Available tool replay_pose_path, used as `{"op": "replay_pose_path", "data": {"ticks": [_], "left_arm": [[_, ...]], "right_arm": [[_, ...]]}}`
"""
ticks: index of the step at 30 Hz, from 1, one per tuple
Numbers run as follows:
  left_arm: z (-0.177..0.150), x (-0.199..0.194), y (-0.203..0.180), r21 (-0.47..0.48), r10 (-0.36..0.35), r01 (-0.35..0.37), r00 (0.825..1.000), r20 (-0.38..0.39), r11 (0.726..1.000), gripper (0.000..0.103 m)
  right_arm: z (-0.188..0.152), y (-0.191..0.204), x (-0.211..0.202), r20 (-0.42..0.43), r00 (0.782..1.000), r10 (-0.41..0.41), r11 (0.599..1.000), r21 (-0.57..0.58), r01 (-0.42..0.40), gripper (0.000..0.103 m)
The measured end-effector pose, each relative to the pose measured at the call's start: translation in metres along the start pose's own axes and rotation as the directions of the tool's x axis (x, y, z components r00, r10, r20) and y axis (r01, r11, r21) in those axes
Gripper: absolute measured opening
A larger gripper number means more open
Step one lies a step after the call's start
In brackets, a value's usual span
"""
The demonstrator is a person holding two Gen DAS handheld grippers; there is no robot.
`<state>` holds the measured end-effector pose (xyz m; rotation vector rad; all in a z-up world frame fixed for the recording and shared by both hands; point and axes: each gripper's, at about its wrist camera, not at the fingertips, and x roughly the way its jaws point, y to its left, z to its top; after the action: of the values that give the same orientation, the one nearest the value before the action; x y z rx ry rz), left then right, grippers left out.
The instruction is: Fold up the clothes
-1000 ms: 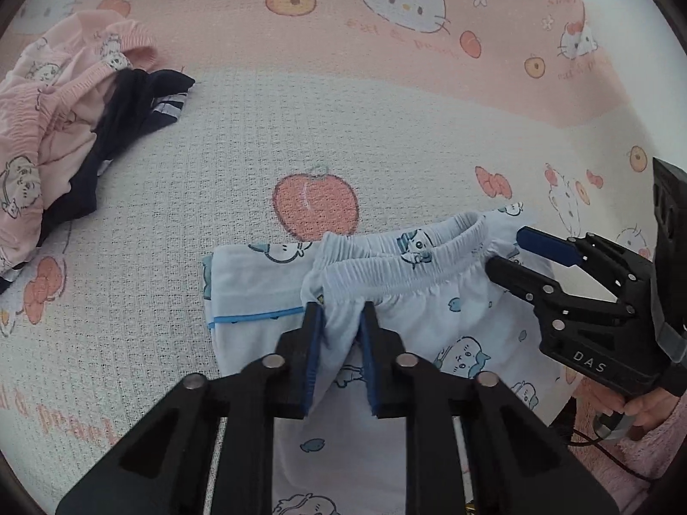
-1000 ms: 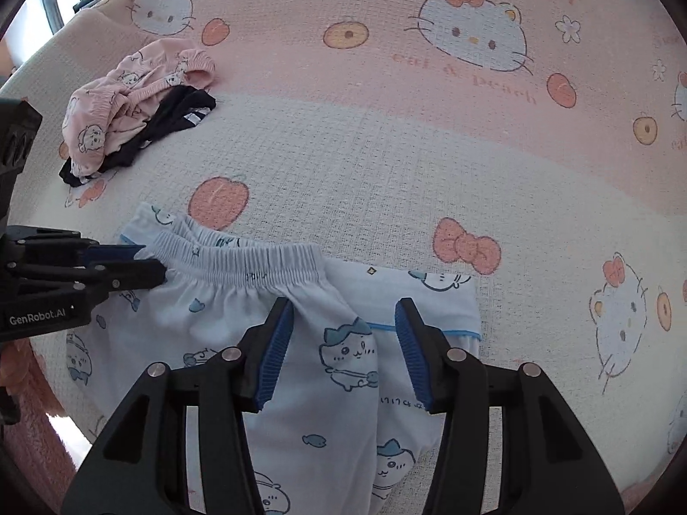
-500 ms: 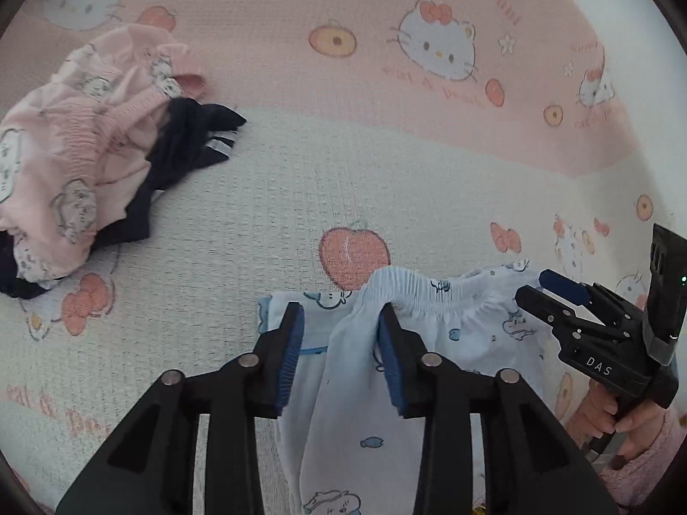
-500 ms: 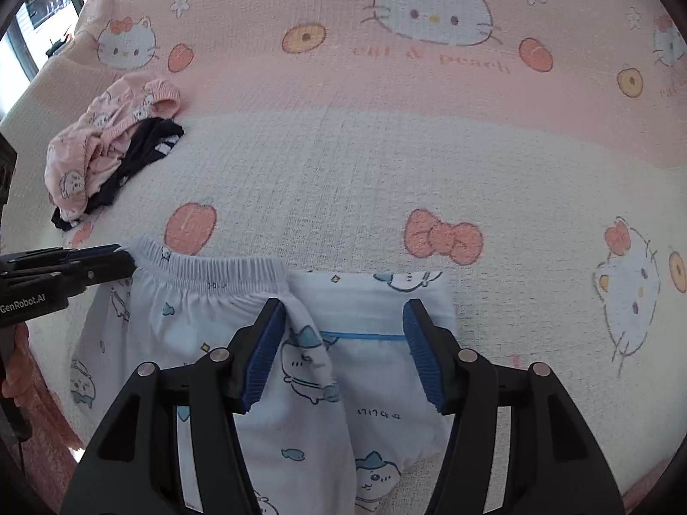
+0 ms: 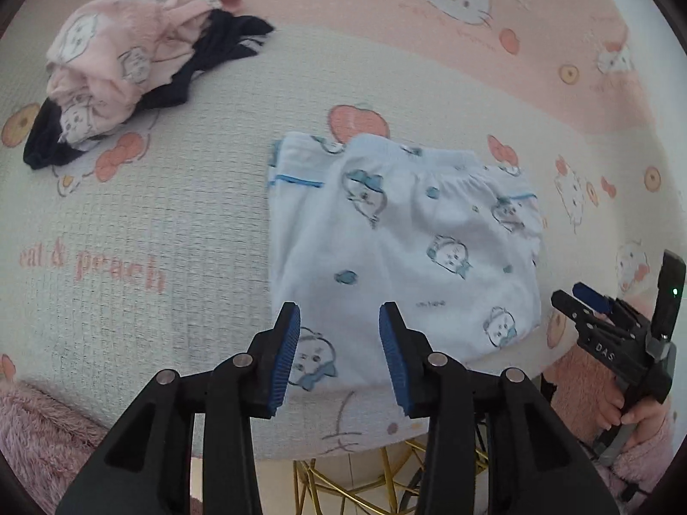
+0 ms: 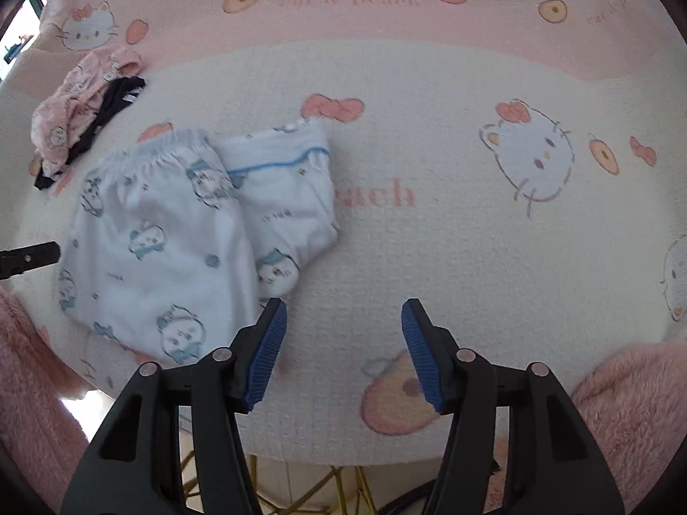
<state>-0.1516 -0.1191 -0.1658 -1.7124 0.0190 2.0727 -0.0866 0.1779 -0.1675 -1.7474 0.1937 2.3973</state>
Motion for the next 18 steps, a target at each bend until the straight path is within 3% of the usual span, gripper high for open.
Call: {"op": "replay_pose_path", "data": {"ticks": [4, 7, 10, 13, 16, 18], "left_arm": [[-0.017, 0.018, -0.039, 0.104, -0.035, 0.038, 0.999, -0.03, 0.994, 0.04], [-0.025, 0.034, -0.051, 0.132, -0.004, 0.013, 0.998, -0.064, 0.991, 0.04], [-0.027, 0.042, -0.044, 0.106, 0.045, -0.036, 0.995, -0.084, 0.994, 0.034], [-0.026, 0.023, -0.028, 0.034, 0.048, -0.047, 0.999, -0.026, 0.998, 0.034], [-0.021, 0.01, -0.015, -0.032, -0.012, 0.012, 1.0, 0.02, 0.999, 0.034], [-0.016, 0.006, -0.01, -0.056, -0.035, 0.037, 0.999, 0.033, 0.998, 0.034]], "right_arm": [[-0.013, 0.01, 0.0, -0.01, 0.998, 0.066, 0.997, -0.05, -0.067, 0.057], [-0.021, 0.025, 0.0, -0.017, 0.991, 0.136, 0.985, -0.108, -0.137, 0.055], [-0.027, 0.031, 0.02, -0.046, 0.998, 0.042, 0.987, -0.153, -0.049, 0.052], [-0.027, 0.012, 0.012, -0.033, 0.997, 0.073, 0.995, -0.062, -0.075, 0.052], [-0.026, -0.016, 0.001, 0.01, 0.989, 0.147, 0.987, 0.062, -0.147, 0.053], [-0.024, -0.028, -0.002, 0.043, 0.964, 0.263, 0.953, 0.141, -0.267, 0.053]]}}
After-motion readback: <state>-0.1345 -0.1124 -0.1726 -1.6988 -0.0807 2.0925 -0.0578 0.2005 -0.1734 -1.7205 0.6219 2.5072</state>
